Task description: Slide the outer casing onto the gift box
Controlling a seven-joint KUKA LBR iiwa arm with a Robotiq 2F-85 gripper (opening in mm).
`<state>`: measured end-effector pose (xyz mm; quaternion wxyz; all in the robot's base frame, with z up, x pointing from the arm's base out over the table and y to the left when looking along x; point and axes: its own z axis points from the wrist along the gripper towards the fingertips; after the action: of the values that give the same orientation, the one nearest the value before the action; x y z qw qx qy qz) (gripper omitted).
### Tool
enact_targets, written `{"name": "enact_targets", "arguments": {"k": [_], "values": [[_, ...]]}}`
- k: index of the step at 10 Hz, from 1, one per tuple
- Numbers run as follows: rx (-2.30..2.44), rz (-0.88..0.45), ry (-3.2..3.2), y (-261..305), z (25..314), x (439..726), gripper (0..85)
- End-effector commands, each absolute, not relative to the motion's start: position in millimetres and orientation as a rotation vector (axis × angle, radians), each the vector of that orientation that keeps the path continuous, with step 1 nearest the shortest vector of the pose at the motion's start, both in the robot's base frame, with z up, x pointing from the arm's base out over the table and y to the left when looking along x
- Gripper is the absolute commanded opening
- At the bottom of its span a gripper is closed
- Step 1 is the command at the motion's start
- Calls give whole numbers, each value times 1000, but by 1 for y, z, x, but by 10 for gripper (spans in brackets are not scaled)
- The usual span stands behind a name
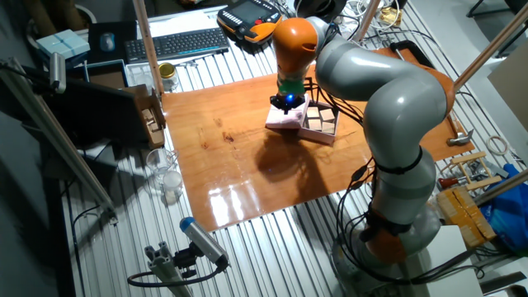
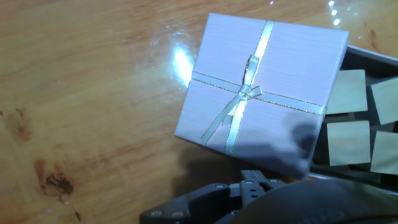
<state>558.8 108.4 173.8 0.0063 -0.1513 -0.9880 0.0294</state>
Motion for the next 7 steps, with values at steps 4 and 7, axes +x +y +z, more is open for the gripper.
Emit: {"name": "enact_targets", "arguments": {"k": [4,7], "values": [[-451,74,-3092,109,174,558,0],[-391,71,-3070,109,174,558,0]]}}
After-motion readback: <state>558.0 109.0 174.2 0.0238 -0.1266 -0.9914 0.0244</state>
